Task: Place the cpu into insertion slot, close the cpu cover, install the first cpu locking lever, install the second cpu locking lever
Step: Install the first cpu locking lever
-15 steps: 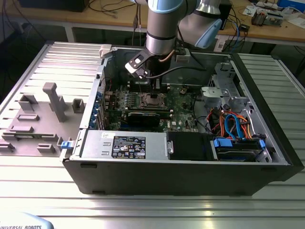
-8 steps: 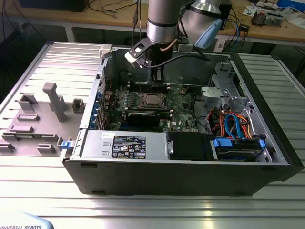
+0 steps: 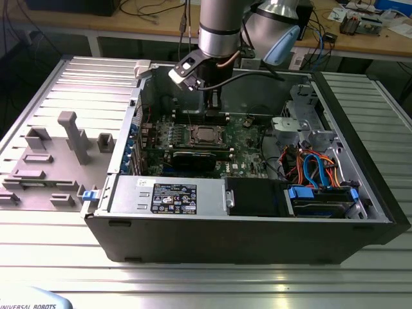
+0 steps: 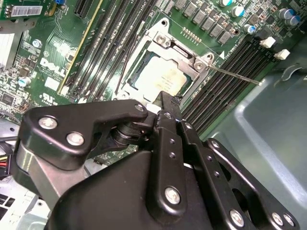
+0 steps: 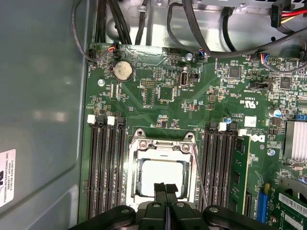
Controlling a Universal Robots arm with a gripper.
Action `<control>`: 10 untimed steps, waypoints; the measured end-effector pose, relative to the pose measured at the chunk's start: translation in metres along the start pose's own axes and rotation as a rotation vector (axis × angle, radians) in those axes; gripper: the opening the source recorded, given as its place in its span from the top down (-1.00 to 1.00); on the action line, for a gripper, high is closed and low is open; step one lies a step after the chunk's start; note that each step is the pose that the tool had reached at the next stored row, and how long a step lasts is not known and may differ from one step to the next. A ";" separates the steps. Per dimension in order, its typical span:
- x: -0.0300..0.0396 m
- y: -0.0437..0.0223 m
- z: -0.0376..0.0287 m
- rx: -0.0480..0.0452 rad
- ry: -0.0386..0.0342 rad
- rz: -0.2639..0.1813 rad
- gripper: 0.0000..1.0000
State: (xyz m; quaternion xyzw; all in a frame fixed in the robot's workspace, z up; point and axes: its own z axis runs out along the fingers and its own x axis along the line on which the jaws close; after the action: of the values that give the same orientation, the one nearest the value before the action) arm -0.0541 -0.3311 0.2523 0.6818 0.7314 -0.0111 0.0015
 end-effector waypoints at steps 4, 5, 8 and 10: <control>0.0000 0.0000 -0.0004 -0.0057 -0.0005 0.000 0.79; 0.0000 -0.0001 -0.0004 -0.0145 -0.0012 -0.001 0.79; 0.0000 -0.0002 -0.0002 -0.0333 -0.0022 -0.001 0.79; 0.0000 -0.0002 -0.0003 -0.0358 -0.0026 -0.001 0.79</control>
State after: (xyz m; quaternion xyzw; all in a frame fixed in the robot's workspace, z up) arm -0.0543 -0.3311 0.2526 0.6811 0.7320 0.0011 0.0146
